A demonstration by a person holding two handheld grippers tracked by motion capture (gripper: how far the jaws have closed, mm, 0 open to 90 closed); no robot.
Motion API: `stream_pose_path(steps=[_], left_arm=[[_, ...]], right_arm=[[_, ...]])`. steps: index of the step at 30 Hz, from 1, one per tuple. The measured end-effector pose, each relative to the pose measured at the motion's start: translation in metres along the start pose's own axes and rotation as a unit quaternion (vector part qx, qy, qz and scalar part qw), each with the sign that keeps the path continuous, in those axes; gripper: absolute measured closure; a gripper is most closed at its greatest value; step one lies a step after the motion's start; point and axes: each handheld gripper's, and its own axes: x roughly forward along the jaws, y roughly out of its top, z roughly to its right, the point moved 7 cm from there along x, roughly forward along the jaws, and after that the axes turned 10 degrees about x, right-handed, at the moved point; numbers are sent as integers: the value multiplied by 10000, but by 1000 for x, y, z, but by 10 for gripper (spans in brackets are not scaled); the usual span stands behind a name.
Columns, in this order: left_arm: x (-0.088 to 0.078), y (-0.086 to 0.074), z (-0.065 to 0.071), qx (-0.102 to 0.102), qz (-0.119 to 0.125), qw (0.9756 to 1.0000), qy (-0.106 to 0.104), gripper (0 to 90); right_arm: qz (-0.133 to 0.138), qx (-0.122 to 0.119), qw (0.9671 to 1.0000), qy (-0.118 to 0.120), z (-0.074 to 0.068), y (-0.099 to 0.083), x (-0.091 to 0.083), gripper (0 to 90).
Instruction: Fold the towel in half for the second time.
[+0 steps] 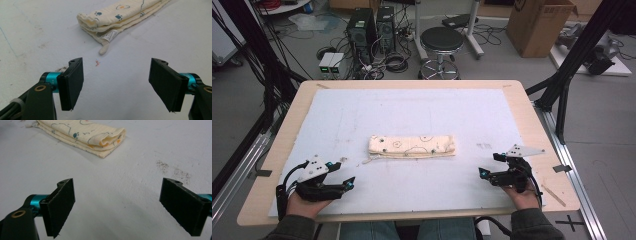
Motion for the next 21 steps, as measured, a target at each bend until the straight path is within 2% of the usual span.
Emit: stream_pose_path(steps=[6, 21], left_arm=[[2, -2, 3, -58, -8, 10000, -24, 282], [5, -2, 2, 48, -31, 10000, 14, 266]], right_arm=[[10, -19, 10000, -8, -1, -3, -2, 124], [-92, -127, 9999, -39, -7, -5, 3, 123]])
